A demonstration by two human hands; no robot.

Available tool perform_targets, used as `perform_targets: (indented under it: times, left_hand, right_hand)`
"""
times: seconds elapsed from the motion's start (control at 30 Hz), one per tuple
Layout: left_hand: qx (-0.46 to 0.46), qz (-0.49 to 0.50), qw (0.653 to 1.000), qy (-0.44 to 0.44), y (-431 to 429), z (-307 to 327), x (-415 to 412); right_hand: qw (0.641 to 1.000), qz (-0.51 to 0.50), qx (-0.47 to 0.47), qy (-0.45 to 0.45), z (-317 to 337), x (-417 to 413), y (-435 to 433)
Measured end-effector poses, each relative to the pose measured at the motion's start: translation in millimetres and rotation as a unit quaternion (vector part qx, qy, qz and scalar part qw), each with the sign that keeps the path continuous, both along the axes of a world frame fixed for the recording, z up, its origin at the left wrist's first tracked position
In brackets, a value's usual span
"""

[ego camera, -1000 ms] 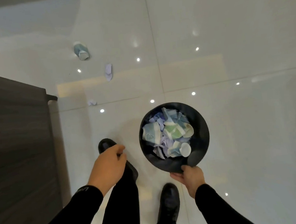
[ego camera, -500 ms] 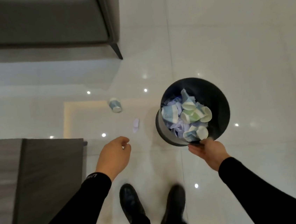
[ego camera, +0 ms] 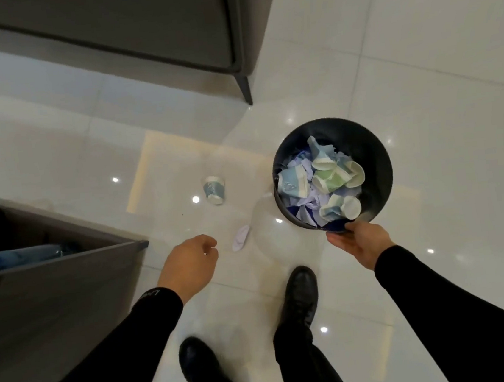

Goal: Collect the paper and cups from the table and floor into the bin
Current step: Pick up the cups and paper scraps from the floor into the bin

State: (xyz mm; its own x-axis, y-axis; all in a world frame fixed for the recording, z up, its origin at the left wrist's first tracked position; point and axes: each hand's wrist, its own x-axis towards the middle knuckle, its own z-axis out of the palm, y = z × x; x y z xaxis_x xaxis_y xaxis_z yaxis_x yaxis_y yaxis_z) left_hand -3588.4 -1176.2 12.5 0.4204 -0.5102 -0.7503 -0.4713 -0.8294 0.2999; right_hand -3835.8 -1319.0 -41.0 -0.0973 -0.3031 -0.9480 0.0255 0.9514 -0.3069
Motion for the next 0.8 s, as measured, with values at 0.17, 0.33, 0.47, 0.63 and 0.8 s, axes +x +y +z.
perform_targets:
  times: [0.17,0.33,0.47,0.63,0.8]
  left_hand:
    - [-0.003,0.03,0.999,0.013,-5,-20,6]
    - [-0.007,0.06,0.998,0.013,-2,-41,21]
    - [0.02,0.079,0.996,-0.031,22,-55,41]
    - [0.154,0.038,0.987,-0.016,83,-110,64]
    - [0.149,0.026,0.986,0.067,116,-197,68]
  right_hand:
    - [0.998,0.05,0.026,0.02,-20,4,-15]
    - [0.995,0.087,0.014,0.04,-29,13,-7]
    - [0.993,0.112,0.013,0.045,-13,44,40]
    - [0.942,0.324,0.074,0.051,-40,101,96]
    - [0.949,0.3,0.046,0.08,-132,150,98]
